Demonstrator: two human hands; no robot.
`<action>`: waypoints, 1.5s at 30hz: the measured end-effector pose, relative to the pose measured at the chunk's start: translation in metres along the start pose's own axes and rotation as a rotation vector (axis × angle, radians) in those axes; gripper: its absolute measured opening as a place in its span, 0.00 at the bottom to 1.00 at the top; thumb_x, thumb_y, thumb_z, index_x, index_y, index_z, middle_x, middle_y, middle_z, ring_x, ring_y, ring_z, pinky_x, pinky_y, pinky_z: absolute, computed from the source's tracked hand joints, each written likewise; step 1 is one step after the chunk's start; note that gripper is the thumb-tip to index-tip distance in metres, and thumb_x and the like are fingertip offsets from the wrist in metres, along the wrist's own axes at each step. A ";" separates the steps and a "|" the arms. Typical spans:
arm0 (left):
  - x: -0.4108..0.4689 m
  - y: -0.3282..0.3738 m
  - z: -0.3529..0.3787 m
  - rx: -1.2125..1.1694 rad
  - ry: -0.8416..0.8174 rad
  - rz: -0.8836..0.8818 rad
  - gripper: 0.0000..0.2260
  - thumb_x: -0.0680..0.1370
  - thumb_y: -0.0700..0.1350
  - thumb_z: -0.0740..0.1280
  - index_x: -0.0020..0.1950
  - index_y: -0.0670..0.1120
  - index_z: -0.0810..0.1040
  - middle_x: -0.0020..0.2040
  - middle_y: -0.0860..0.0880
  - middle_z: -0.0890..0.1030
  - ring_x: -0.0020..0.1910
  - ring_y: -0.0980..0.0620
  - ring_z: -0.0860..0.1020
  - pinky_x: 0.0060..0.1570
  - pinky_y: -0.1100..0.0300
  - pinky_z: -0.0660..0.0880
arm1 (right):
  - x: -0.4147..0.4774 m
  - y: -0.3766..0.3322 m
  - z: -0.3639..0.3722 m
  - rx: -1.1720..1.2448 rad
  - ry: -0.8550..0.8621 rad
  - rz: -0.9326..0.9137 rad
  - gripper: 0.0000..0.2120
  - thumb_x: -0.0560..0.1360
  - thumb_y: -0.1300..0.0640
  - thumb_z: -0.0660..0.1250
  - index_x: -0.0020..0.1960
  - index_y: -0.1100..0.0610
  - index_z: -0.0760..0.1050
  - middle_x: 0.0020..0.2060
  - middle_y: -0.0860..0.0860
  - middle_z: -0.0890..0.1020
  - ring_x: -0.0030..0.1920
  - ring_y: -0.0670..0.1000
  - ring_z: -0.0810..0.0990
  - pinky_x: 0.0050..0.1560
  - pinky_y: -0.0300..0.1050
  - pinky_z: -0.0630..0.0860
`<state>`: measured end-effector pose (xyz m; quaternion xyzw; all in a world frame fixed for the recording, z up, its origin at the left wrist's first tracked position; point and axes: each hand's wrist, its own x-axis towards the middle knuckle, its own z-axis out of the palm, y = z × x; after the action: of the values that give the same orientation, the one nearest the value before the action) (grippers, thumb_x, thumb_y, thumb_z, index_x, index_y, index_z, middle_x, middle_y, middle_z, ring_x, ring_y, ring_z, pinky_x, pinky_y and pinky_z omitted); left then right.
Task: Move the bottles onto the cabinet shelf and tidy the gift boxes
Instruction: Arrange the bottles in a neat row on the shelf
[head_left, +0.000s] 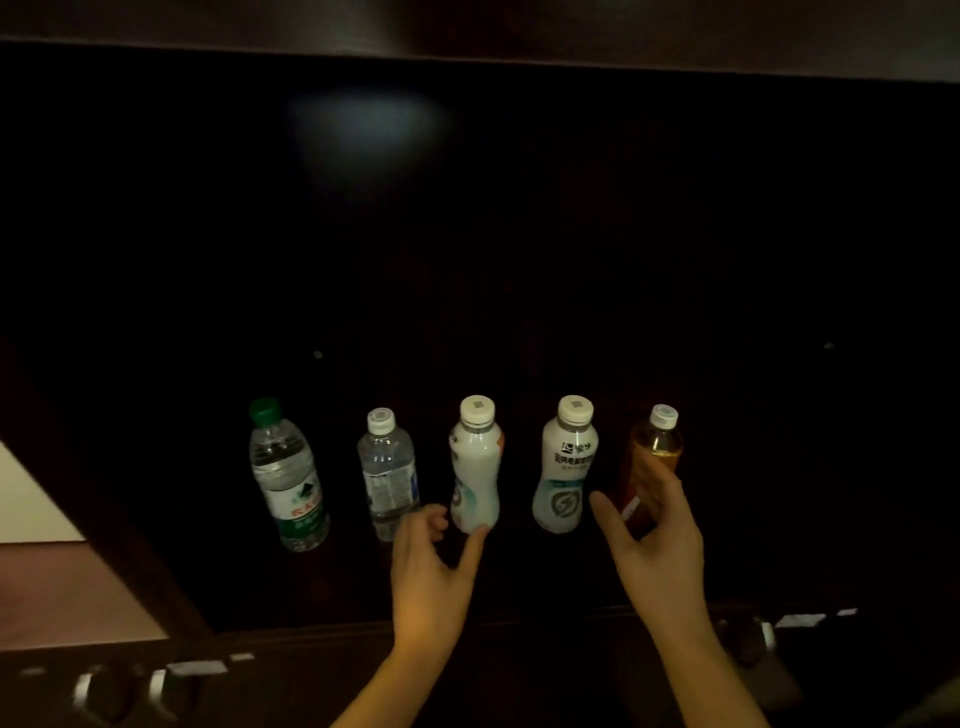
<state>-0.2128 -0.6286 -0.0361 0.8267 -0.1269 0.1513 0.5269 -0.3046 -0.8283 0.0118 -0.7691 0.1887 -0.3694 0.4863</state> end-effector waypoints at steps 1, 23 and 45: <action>0.004 -0.006 -0.010 -0.005 0.026 -0.028 0.20 0.71 0.58 0.74 0.57 0.55 0.71 0.50 0.59 0.73 0.51 0.58 0.75 0.49 0.63 0.73 | -0.004 -0.005 0.007 -0.004 -0.016 -0.005 0.33 0.69 0.41 0.72 0.72 0.39 0.66 0.66 0.37 0.73 0.64 0.37 0.72 0.61 0.39 0.69; 0.064 -0.037 -0.015 -0.061 0.095 -0.228 0.43 0.66 0.47 0.81 0.74 0.42 0.62 0.70 0.42 0.66 0.70 0.42 0.68 0.67 0.45 0.71 | 0.011 0.032 0.132 -0.022 -0.388 0.105 0.43 0.69 0.42 0.77 0.77 0.51 0.61 0.72 0.47 0.70 0.72 0.47 0.68 0.66 0.38 0.68; 0.085 -0.056 -0.023 -0.113 0.036 -0.249 0.34 0.65 0.48 0.82 0.64 0.51 0.66 0.53 0.59 0.75 0.51 0.59 0.76 0.42 0.75 0.72 | 0.028 0.037 0.143 0.096 -0.374 0.114 0.32 0.67 0.53 0.80 0.65 0.44 0.67 0.56 0.35 0.77 0.57 0.30 0.76 0.52 0.26 0.74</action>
<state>-0.1160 -0.5891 -0.0411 0.8021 -0.0222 0.0920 0.5897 -0.1760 -0.7759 -0.0471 -0.7884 0.1204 -0.2005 0.5689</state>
